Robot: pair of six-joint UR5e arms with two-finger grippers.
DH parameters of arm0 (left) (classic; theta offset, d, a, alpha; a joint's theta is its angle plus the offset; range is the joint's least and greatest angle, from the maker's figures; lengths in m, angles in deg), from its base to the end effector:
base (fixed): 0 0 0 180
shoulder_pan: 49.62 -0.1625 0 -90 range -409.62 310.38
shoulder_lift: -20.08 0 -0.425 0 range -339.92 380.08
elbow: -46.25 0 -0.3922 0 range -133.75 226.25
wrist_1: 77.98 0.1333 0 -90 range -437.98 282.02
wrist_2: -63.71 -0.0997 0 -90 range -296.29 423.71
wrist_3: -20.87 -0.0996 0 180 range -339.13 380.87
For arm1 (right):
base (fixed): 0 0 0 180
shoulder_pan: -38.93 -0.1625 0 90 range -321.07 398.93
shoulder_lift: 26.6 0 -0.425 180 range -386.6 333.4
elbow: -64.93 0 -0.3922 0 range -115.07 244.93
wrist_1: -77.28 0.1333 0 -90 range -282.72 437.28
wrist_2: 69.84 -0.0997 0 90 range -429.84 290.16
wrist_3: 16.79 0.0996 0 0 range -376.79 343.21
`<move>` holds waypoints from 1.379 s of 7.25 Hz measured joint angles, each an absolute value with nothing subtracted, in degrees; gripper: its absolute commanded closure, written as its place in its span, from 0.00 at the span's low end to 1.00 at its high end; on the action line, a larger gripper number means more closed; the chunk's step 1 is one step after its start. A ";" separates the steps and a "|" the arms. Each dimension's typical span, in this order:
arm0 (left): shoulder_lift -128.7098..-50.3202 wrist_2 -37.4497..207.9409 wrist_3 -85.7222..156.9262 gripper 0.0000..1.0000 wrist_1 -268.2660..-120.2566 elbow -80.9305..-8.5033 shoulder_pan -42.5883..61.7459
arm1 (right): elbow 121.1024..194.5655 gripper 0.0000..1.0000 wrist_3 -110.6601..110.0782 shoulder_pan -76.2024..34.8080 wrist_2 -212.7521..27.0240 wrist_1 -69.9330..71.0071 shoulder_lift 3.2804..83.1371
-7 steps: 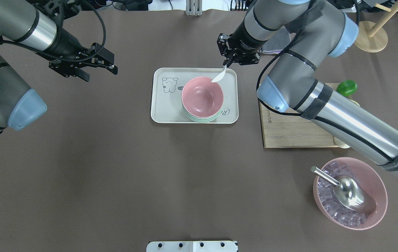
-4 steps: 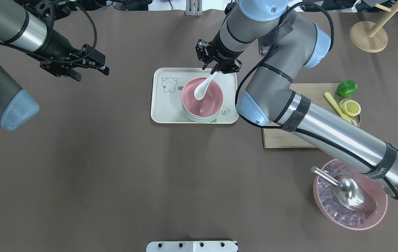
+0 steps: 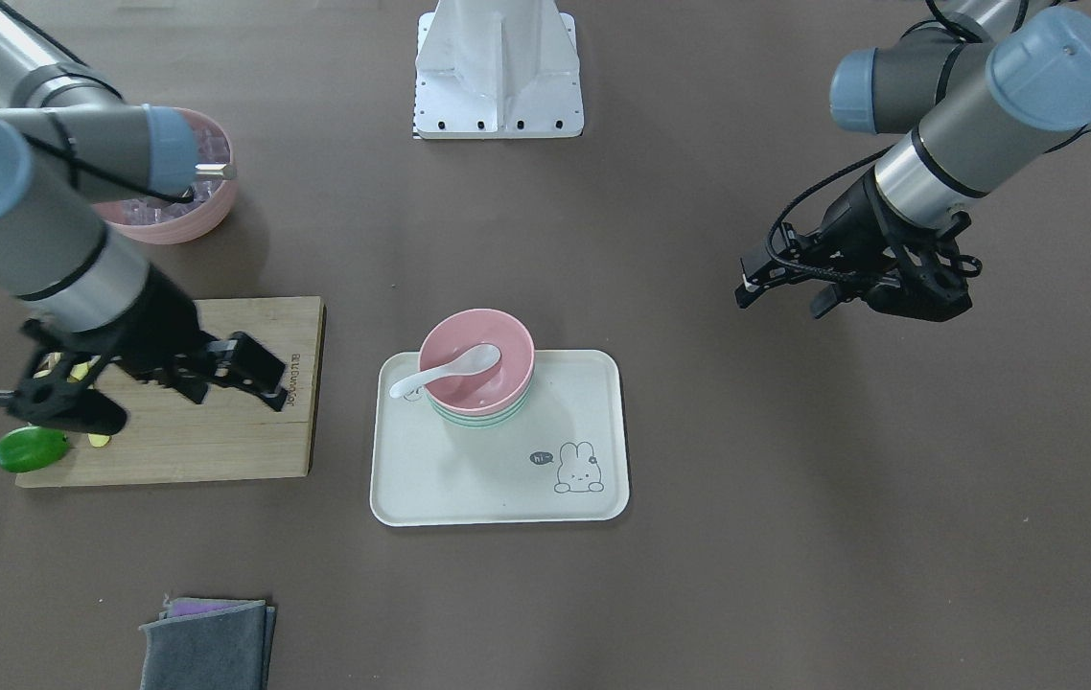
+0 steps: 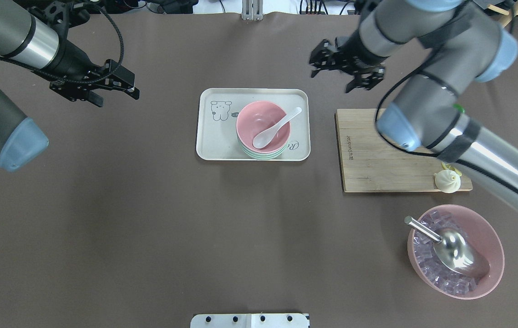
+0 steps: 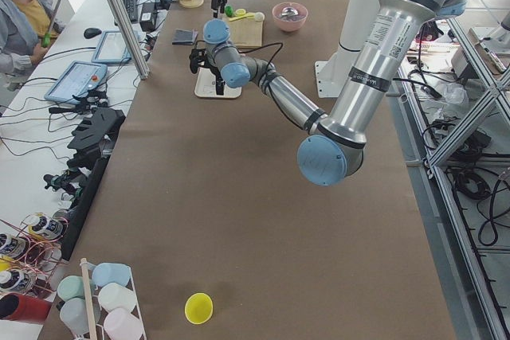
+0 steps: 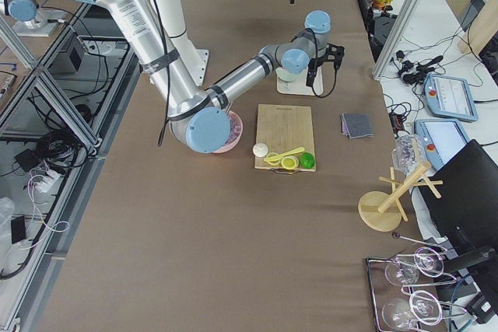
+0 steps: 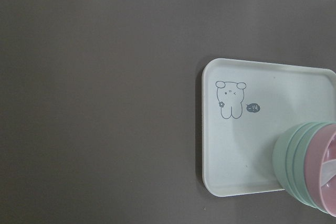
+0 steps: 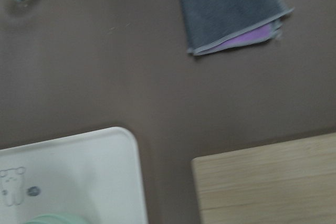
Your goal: Stack pink bowl on green and place spoon
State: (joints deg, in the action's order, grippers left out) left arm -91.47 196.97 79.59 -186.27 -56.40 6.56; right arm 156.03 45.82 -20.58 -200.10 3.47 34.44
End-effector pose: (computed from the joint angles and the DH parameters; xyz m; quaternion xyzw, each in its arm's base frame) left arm 0.2792 -0.5336 0.3024 0.0453 0.5256 -0.0206 0.8493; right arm -0.2801 -0.6115 0.3184 0.0238 -0.4854 0.1090 0.8672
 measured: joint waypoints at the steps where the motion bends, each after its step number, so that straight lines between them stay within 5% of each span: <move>1: -87.70 196.70 74.13 0.02 -186.29 -57.36 8.47 | 153.01 0.00 32.64 -25.94 -201.69 3.38 38.24; 5: -70.19 196.60 31.63 0.02 -185.88 -55.86 27.29 | 137.92 0.00 -5.76 -41.81 -205.64 3.36 43.73; 10: -71.44 196.77 19.29 0.02 -175.80 -52.43 33.30 | 137.59 0.00 -9.29 -44.01 -205.54 3.67 44.96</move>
State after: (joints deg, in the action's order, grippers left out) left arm -71.44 196.77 19.29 -175.80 -52.43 33.30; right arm 137.59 -9.29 -44.01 -205.54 3.67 44.96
